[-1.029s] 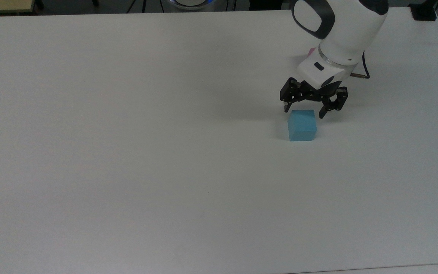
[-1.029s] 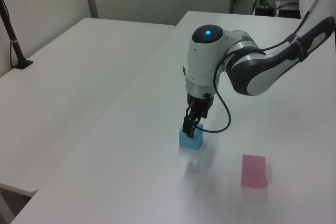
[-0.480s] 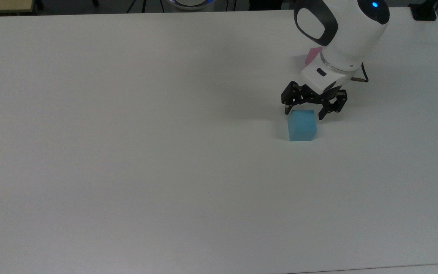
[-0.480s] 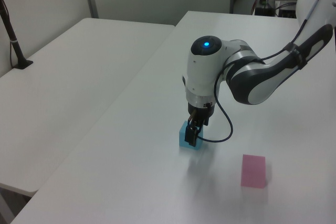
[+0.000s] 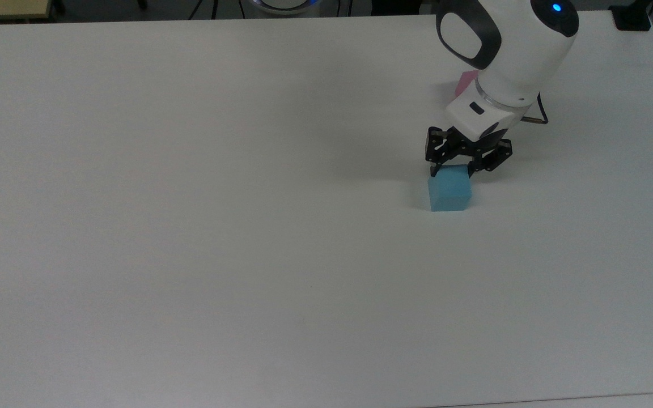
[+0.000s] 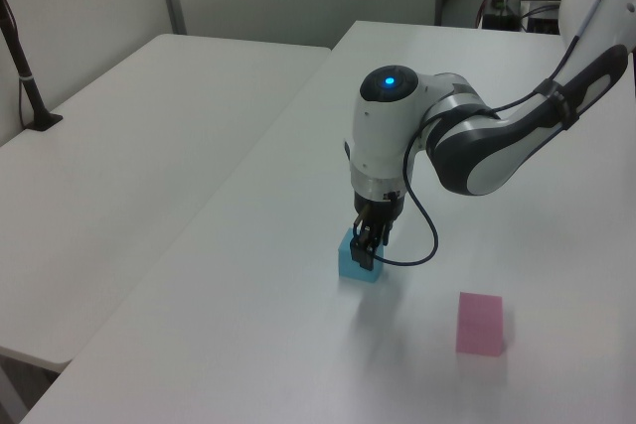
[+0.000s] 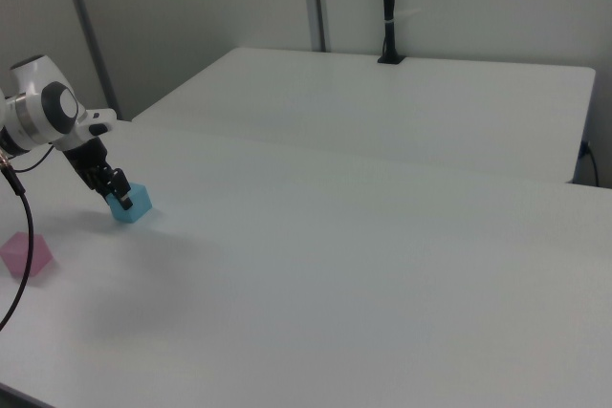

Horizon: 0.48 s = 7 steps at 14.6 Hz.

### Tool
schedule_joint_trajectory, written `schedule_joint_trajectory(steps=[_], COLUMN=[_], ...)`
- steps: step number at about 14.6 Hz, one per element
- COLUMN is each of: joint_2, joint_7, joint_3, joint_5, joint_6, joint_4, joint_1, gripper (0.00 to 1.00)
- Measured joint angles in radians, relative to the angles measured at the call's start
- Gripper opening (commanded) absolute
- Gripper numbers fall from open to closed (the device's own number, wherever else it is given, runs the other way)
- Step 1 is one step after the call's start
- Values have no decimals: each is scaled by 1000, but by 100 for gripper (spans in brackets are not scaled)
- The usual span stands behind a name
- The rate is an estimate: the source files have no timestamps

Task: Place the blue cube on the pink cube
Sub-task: 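Lower the gripper around the light-blue cube and close on it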

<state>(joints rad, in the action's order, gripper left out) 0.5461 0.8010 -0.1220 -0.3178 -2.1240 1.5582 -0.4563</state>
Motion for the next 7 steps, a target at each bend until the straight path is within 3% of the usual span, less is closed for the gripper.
schedule_joint_trajectory(steps=[7], joint_2=[-4], joint_7=[0], joint_3=[0], joint_5=[-1], joint_6=[0], joint_4=[-17], joint_1=[9], gripper=[35])
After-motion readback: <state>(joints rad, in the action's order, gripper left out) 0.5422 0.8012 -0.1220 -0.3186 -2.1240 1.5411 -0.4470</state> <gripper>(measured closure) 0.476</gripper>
